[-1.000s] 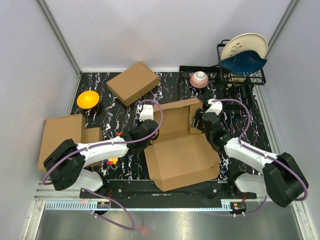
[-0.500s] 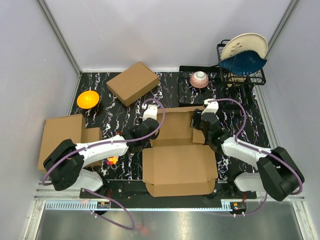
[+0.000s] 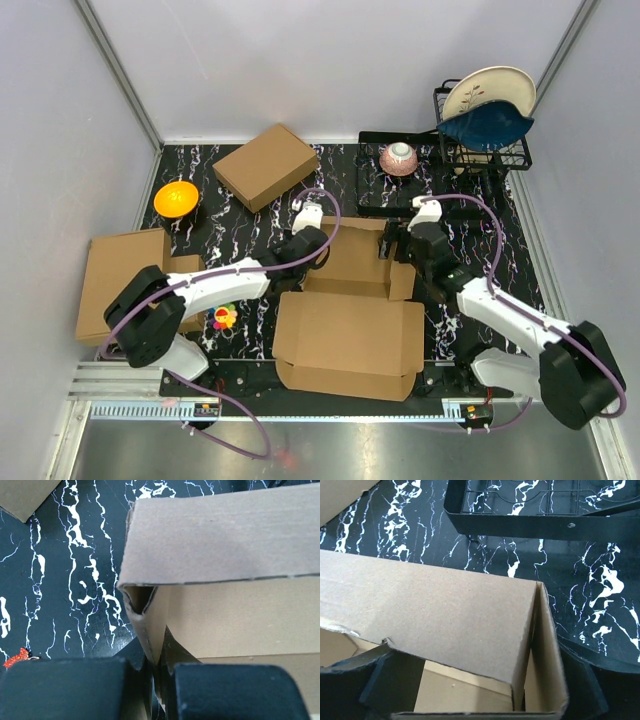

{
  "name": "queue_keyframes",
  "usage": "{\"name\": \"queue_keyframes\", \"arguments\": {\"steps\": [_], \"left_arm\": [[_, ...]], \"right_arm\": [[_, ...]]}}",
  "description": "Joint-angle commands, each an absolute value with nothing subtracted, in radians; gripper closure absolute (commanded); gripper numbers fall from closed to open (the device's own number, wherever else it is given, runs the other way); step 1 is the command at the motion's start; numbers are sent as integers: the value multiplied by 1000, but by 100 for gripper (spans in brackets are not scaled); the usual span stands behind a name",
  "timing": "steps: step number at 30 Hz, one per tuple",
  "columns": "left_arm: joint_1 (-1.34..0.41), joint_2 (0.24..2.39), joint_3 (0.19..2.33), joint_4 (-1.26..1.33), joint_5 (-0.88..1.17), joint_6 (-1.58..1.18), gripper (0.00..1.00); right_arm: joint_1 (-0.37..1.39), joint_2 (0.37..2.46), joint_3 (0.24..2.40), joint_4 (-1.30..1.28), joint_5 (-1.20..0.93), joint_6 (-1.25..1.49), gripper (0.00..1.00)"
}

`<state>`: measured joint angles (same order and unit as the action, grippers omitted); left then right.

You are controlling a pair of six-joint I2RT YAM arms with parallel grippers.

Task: Fold the paper box
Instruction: Fold the paper box at the center of the board.

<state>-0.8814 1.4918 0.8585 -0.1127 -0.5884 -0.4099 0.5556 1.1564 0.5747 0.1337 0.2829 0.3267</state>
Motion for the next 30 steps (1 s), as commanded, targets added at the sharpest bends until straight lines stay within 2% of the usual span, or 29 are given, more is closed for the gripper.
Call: {"name": "queue_keyframes", "arguments": {"steps": [1,8,17,30], "left_arm": [[-885,1540,899,-169,-603,-406,100],[-868,1606,963,-221,-627,-428,100],[-862,1595,1002,-287,-655,-429,100],[-853,1529,942,-287,-677,-426,100]], "right_arm": [[557,1037,672,39,161,331,4],[557,862,718,-176,63,325,0],[555,706,721,-271,40,348,0],[557,509,574,-362,462,500,3]]}}
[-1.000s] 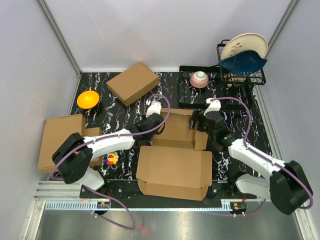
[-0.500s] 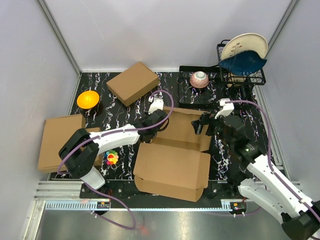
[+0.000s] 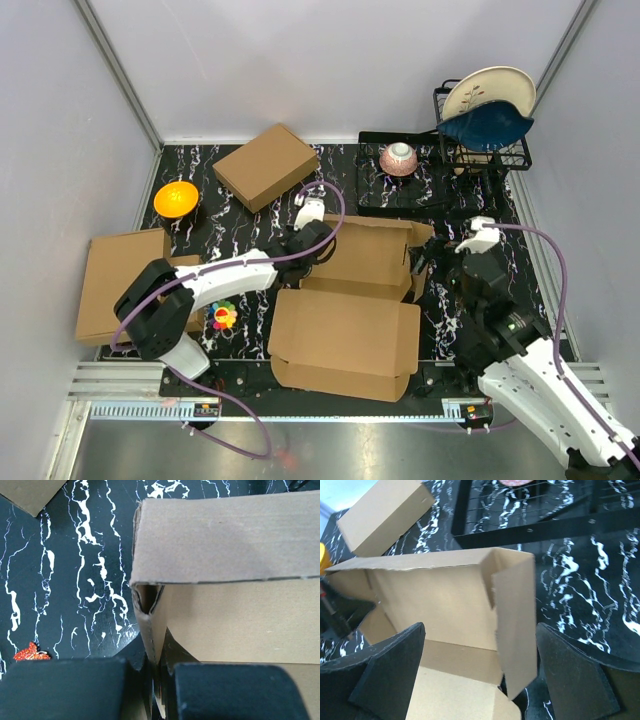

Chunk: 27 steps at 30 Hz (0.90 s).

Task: Fold the paper box
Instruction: Fold the paper box at the center of the board.

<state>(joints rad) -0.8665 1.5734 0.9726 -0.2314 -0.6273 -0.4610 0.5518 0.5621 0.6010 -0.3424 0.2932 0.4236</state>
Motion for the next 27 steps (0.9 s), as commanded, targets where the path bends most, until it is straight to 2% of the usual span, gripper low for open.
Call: {"name": "queue_keyframes", "arguments": {"steps": [1,7,11,12,15,17,27], "left_arm": [[-853,1522,936,-287,-676,-426,100],[-833,1488,908,-281,-680,-422,100],[-830,1467,902,-273,-686,-420,100],[-830,1465,899,-268,-687,-422,100],[-830,1451,884,-246,-689,-423,100],[-830,1437,865,-226,-687,-423,100],[-830,1410,831,-150,-678,-408,100]], "right_arm": [[555,488,565,-370,494,509,4],[557,466,537,-382,561,537,9],[555,523,503,-374,549,568,18],[554,552,494,-367,523,575,24],[555,598,453,-318,476,589,35],[554,621,440,-270,459,588,38],[555,817,423,-79,351,546,35]]}}
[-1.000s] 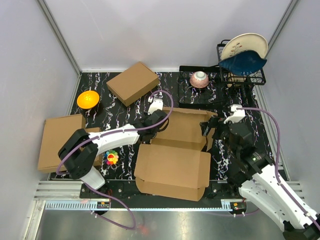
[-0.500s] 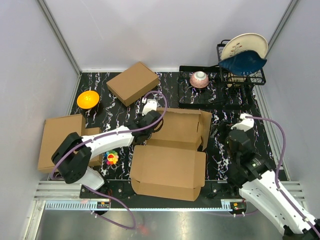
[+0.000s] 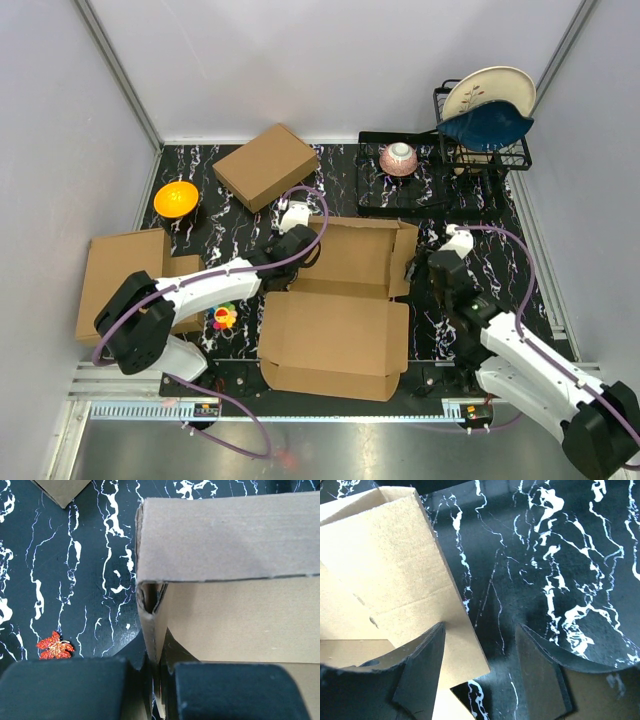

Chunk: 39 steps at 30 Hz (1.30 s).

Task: Fold the paper box
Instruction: Fold the paper box at the center of the board.

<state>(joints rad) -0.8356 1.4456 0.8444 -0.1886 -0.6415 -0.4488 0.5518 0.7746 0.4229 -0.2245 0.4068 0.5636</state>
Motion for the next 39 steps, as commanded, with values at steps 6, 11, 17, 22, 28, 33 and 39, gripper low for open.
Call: {"name": "queue_keyframes", "arguments": {"steps": [6,11,17,22,28,33,39], "left_arm": [[-830,1416,833,-144,-667,-403,100],[-830,1419,833,-140,-658,-406,100],[-831,1422,831,-132,-644,-407,100],[-833,1413,824,-117,-637,-396,100],[-833,1402,811,-98,-635,-387,100],[-836,1399,811,-91,-635,-385,100],[-836,1394,813,-83,-634,-382,100]], "right_arm": [[554,906,442,-8,290,523,32],[555,937,437,87,236,511,28],[552,1015,468,118,244,486,30],[546,1091,500,159,239,466,30],[537,1170,537,196,227,454,31],[537,1193,548,215,236,439,49],[537,1209,563,212,264,419,29]]}}
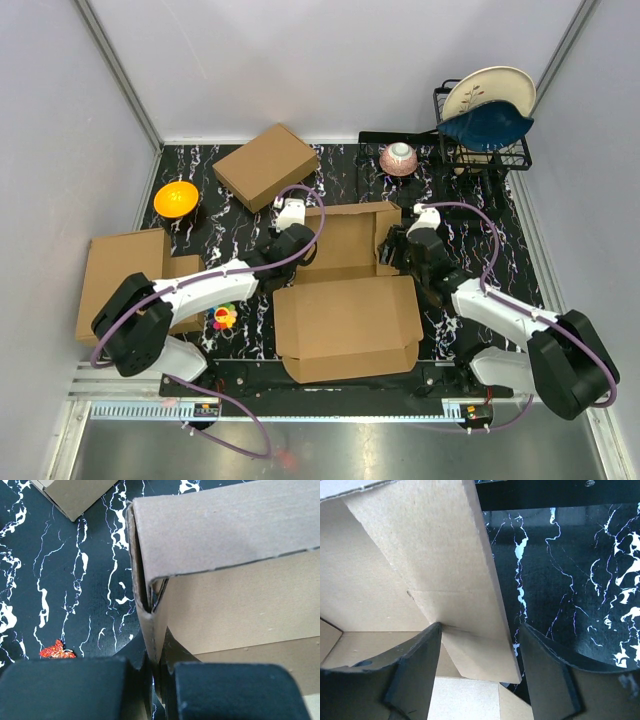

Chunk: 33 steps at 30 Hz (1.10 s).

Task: Fold the paper box
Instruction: Fold the paper box at the center of the board.

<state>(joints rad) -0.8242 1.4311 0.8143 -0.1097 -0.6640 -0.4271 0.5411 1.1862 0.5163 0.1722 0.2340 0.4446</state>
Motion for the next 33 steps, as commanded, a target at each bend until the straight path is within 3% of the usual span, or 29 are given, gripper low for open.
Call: {"name": "queue_keyframes", "arguments": {"steps": [1,3,7,11,13,17,21,26,33], "left_arm": [[-836,1393,813,-81,-632,-382,100],[-838,1388,808,-74,-630,-380,100],[-839,1381,804,-69,-629,-376,100],[-842,1370,798,-64,-626,-373,100],[-844,1365,796,-60,-624,-370,100],[-847,1364,793,-57,-618,-368,100],[-851,1364,793,-54,-615,-364,100],[-854,1361,790,-48,-611,-359,100],[-862,1361,787,-40,-609,-354,100]], "right_arm": [[534,1213,566,212,268,416,29],[535,1233,583,212,275,410,32],[532,1269,601,229,284,399,51],[531,1293,612,244,298,388,62],[529,1296,614,245,299,387,62],[526,1302,627,247,307,385,31],[525,1312,638,248,319,380,23],[519,1342,661,250,316,371,25],[512,1390,681,242,322,368,47]]}}
